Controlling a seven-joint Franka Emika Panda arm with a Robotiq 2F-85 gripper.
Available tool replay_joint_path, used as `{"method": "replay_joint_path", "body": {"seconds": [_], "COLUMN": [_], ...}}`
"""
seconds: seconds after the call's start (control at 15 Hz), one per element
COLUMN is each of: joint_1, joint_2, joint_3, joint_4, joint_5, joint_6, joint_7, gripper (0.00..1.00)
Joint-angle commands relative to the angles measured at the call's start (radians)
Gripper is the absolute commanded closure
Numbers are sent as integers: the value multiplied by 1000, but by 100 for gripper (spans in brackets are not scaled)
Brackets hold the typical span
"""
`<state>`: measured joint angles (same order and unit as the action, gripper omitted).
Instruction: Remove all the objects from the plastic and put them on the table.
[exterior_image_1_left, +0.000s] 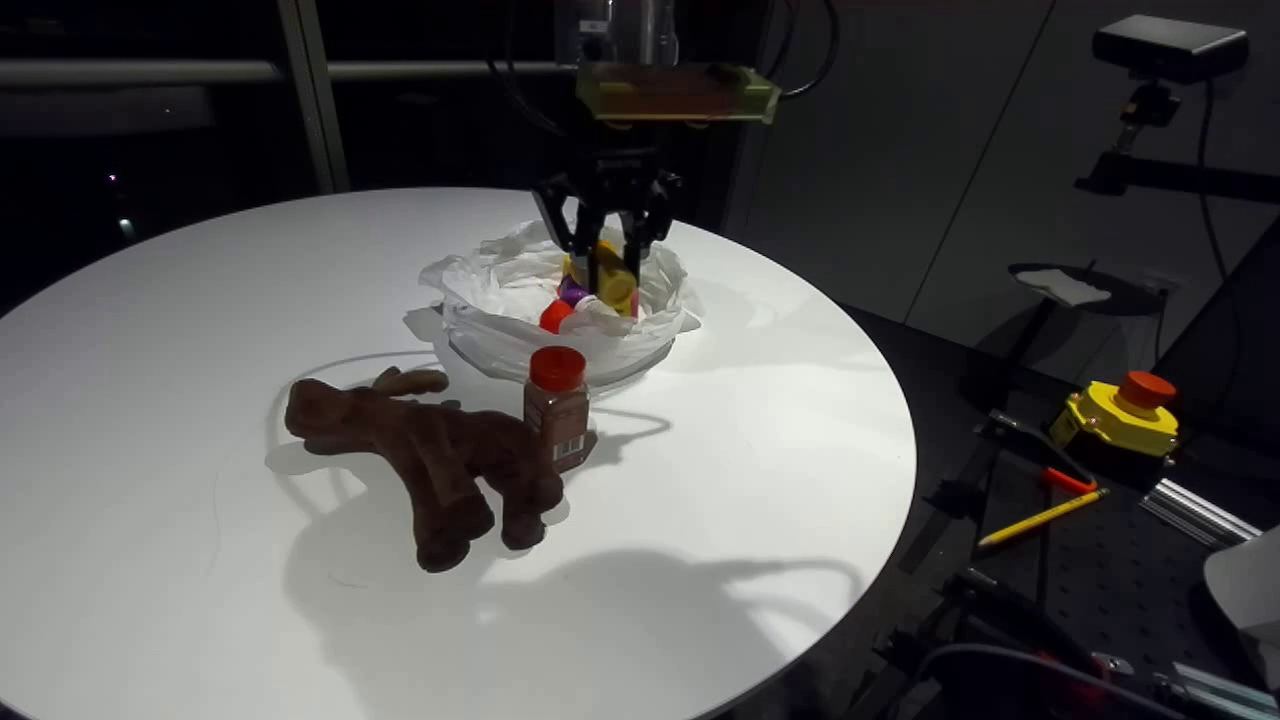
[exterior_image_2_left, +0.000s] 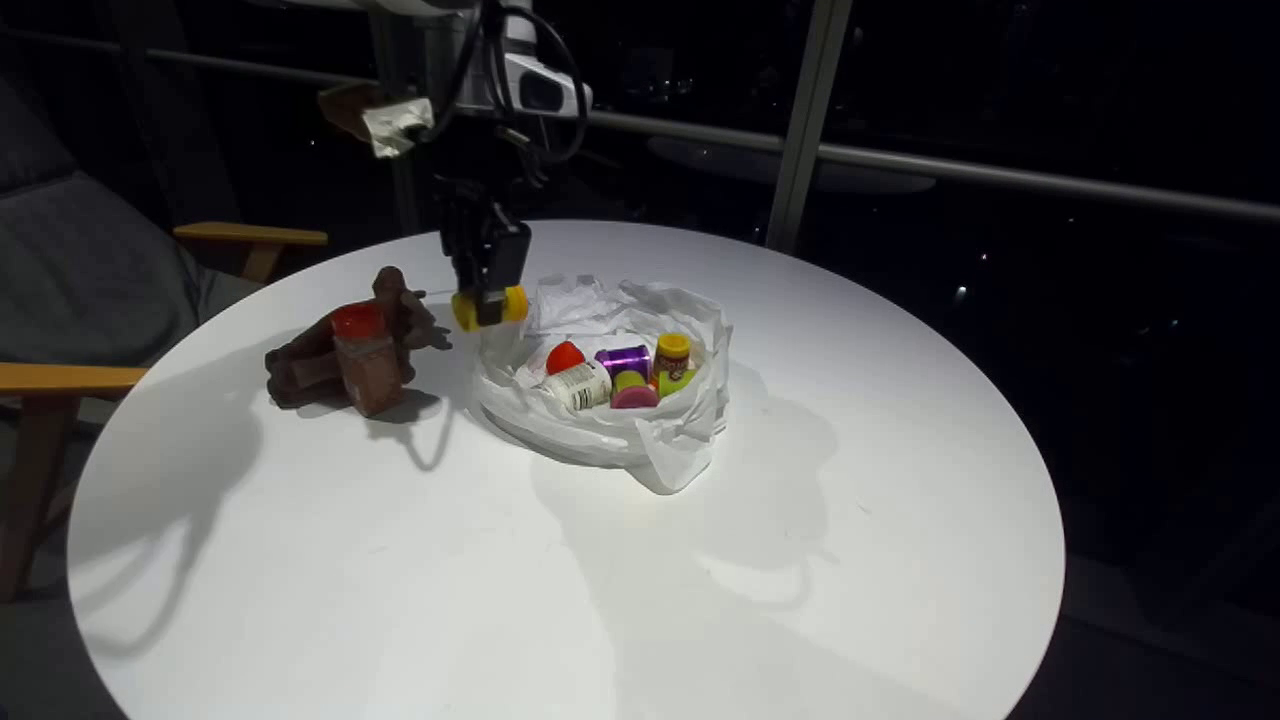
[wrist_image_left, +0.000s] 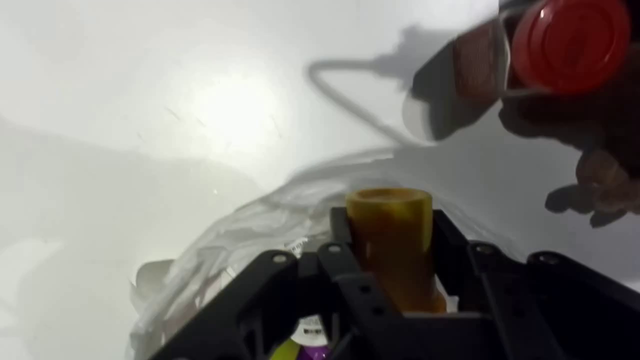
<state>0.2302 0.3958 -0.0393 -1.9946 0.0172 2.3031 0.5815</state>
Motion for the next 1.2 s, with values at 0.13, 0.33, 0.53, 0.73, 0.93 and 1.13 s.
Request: {"method": "replay_joint_path", "body": {"seconds": [0.13, 0.33, 0.53, 0.73, 0.93, 1.13], "joint_1": [-7, -8, -1, 9, 20, 29], "joint_2": [-314, -281, -153, -26, 44, 59], "joint_3": [63, 100, 118, 106, 91, 80], "joint_4": [-309, -340, -301, -237, -199, -195], "joint_5": [9, -3, -21, -20, -5, -4], "joint_6": [-85, 18, 153, 233, 255, 239], "joint_7": [18, 53, 97, 103, 93, 89], "gripper": [79, 79, 80, 82, 82, 39]}}
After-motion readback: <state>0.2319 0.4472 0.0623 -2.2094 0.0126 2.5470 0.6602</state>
